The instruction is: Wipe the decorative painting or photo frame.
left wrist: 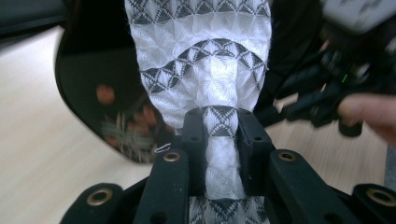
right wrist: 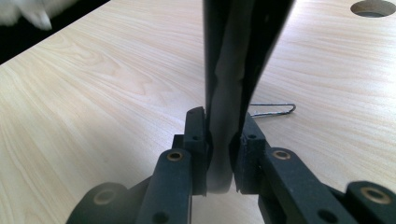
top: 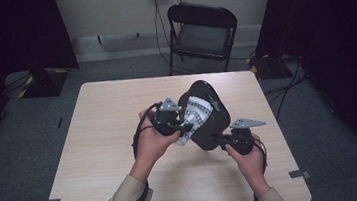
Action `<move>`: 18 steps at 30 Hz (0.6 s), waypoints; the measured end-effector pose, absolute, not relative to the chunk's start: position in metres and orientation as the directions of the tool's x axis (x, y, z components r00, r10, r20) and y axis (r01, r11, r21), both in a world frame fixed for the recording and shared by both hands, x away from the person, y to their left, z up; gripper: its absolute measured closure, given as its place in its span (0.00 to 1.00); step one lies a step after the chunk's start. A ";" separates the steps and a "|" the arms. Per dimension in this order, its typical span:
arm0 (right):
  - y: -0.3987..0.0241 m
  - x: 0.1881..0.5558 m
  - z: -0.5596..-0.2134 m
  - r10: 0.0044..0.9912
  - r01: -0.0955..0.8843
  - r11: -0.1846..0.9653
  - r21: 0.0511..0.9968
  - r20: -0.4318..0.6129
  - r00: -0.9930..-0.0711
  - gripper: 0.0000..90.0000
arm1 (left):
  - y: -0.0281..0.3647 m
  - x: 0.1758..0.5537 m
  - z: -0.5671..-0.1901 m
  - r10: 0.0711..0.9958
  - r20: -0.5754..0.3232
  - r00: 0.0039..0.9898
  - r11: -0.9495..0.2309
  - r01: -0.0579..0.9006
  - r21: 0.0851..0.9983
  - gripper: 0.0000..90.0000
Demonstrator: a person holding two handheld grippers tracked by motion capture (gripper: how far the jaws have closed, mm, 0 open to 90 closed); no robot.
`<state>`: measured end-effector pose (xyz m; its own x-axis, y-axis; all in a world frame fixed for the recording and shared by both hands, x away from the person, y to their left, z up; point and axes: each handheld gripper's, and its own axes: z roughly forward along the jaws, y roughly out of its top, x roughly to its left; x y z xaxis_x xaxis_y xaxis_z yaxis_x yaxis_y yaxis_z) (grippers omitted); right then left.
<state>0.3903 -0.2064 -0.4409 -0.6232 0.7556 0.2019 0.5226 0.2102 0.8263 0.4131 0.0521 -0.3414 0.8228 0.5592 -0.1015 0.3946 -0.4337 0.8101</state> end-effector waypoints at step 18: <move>-0.207 0.391 -0.441 0.755 0.523 0.211 0.826 0.202 -0.624 0.87 | 0.033 0.418 -0.350 0.543 -0.104 0.833 -0.462 0.400 0.792 0.84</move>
<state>0.3906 -0.2067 -0.4407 -0.6237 0.7551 0.2019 0.5231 0.2113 0.8257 0.4185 0.0329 -0.3505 0.8333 0.5430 -0.1038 0.3996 -0.4618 0.7919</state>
